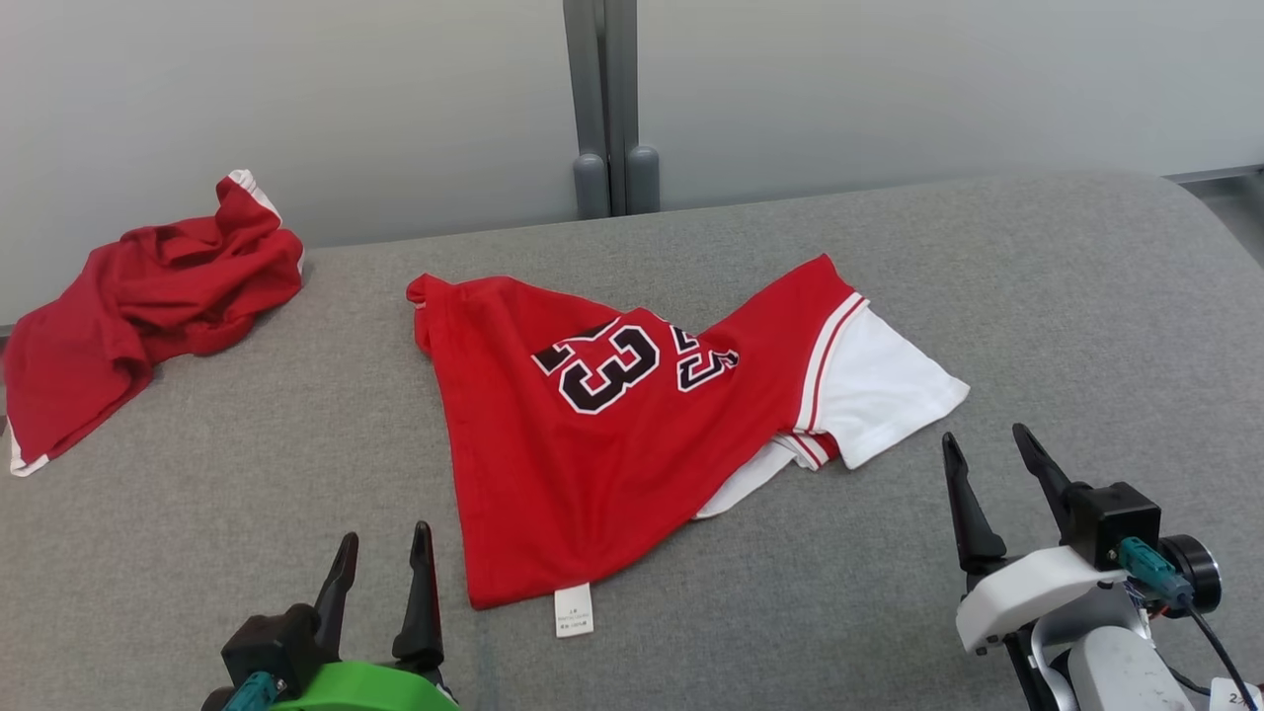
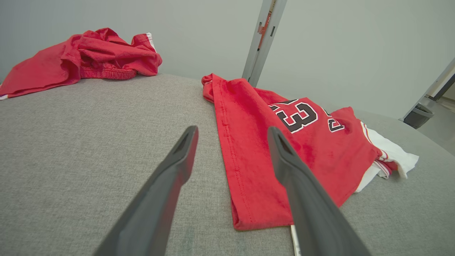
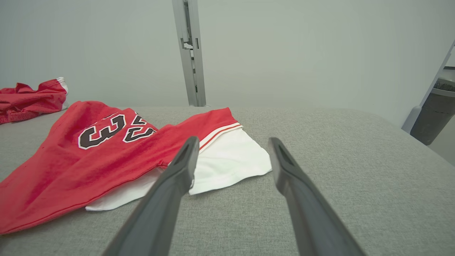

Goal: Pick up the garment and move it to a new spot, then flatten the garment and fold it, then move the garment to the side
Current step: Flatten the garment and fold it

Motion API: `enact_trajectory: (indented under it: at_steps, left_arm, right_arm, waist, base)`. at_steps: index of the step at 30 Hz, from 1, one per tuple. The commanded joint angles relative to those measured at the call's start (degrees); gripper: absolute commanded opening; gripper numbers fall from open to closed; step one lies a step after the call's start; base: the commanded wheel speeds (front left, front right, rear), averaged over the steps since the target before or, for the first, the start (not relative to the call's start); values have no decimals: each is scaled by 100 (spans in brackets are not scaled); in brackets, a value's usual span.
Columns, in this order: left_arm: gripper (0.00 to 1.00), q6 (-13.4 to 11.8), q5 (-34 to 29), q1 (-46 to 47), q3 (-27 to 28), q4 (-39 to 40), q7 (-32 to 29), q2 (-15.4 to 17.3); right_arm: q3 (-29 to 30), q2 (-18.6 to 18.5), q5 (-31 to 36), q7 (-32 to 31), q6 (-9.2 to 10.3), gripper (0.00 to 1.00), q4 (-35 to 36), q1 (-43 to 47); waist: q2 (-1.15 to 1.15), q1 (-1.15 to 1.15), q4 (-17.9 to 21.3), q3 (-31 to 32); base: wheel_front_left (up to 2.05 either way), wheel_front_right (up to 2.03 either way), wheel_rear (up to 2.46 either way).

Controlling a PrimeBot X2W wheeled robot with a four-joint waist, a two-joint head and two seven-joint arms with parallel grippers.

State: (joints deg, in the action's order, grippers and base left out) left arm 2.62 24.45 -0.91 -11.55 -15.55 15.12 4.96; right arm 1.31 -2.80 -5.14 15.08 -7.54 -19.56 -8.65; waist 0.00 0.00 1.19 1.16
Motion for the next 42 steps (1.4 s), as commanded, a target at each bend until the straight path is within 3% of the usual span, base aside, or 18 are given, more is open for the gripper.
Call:
enact_trajectory:
  at_steps: [1,17,30,42]
  left_arm:
    - [100,48,-66,-81,51,-36,2,-14]
    - [100,228,-228,-99,114,-449,2,-161]
    - [100,13,990,364,-307,-1344,-1630,-198]
    - [100,-226,1837,793,-567,-1749,-1858,-196]
  right_arm:
    - [-11,-19,-49,12,11,100,-25,102]
    - [-77,-19,-56,12,11,100,-112,164]
    - [-158,-20,-97,12,11,100,-101,130]
    - [-150,-19,-65,12,11,100,-77,37]
  waist:
    - [0,0,-6,12]
    - [0,0,30,97]
    - [0,0,170,11]
    - [0,0,428,-141]
  base:
    - [0,0,0]
    - [0,0,0]
    - [0,0,0]
    - [0,0,0]
